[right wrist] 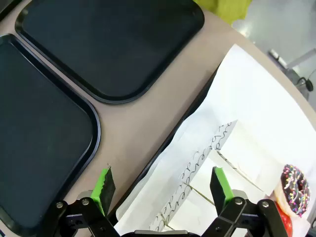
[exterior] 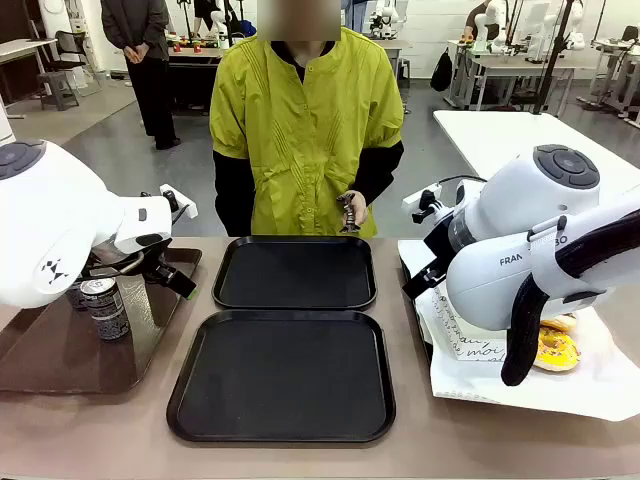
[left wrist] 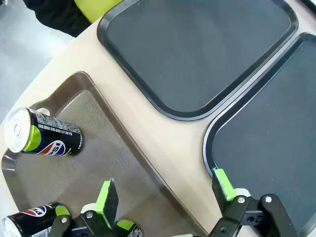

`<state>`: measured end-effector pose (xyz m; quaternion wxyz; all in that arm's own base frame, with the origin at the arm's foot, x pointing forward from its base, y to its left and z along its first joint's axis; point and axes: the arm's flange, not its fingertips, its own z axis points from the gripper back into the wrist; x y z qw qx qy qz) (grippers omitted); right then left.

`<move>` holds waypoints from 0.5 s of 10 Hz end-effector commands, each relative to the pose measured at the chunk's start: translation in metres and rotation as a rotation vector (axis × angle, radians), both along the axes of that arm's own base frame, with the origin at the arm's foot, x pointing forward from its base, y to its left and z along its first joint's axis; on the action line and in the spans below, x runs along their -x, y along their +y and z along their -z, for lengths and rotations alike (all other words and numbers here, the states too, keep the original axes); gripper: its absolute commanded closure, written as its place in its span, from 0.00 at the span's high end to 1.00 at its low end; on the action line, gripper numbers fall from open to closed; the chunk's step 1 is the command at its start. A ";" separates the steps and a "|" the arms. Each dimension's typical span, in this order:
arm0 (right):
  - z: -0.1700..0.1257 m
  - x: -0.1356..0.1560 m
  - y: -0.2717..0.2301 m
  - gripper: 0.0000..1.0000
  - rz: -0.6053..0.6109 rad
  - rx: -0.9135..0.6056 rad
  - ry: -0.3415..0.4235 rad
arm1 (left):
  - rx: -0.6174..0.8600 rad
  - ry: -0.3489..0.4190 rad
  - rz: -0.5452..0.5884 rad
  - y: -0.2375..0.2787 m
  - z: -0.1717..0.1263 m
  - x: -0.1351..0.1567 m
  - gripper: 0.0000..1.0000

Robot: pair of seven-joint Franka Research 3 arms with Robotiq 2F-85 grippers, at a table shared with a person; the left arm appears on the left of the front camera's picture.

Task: Set up donuts and drinks on trays.
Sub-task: Pick up one Pepsi coke and place it on the Flat Tray.

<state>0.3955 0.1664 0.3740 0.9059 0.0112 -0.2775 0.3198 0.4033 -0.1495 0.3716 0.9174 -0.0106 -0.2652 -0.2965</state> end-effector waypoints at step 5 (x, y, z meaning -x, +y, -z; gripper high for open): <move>0.000 0.000 0.000 1.00 0.000 0.000 0.000 | 0.000 0.000 0.000 0.000 0.000 0.000 1.00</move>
